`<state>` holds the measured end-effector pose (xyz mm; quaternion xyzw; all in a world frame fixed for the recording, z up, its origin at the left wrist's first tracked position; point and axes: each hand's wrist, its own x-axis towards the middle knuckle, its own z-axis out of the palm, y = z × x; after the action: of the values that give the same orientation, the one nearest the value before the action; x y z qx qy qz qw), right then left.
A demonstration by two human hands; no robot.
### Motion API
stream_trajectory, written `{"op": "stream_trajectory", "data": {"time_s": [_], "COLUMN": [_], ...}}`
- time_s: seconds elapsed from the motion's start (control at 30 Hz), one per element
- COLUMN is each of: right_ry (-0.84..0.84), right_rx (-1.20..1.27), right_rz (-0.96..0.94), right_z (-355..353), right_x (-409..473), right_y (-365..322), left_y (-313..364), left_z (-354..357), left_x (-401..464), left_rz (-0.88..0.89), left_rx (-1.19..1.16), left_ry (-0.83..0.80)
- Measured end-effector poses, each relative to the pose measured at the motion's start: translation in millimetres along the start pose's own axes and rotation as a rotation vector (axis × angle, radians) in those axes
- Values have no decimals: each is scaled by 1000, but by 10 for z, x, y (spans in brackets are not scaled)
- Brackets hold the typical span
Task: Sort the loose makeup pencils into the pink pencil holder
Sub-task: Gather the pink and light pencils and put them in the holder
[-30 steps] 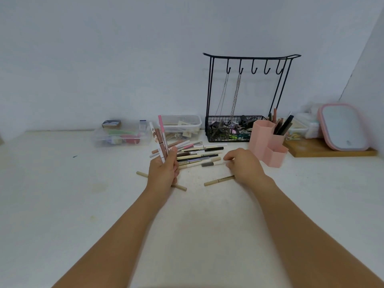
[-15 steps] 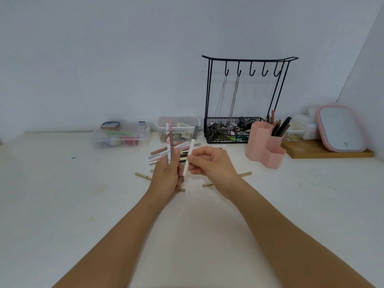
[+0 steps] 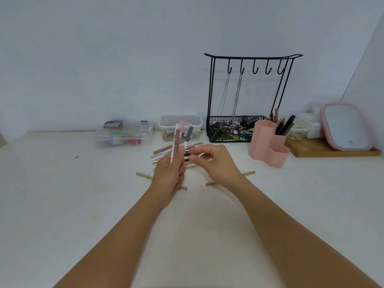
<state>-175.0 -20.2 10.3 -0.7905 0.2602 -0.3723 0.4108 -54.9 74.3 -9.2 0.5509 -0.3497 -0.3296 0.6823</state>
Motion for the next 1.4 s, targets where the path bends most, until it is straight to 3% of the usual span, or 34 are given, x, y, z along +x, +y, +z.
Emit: {"op": "stream_trajectory", "data": {"time_s": [0.13, 0.53, 1.0, 1.13, 1.27, 1.4], "right_ry": [-64, -120, -106, -5, -70, -124], "right_rx": [-579, -855, -665, -378, 107, 266], "right_rz": [76, 73, 123, 109, 124, 85], "right_z": [-227, -273, -426, -378, -100, 195], "right_x": [89, 132, 152, 118, -19, -129], "right_y": [342, 458, 438, 299, 15, -59], "left_y": [33, 22, -6, -9, -15, -27], "left_z": [-69, -132, -154, -132, -89, -45], "left_x": [46, 76, 121, 118, 96, 58], "left_rz": [0, -3, -42, -36, 0, -5], "left_rx": [-96, -107, -79, -103, -177, -200], "left_ry": [102, 193, 281, 243, 128, 54]}}
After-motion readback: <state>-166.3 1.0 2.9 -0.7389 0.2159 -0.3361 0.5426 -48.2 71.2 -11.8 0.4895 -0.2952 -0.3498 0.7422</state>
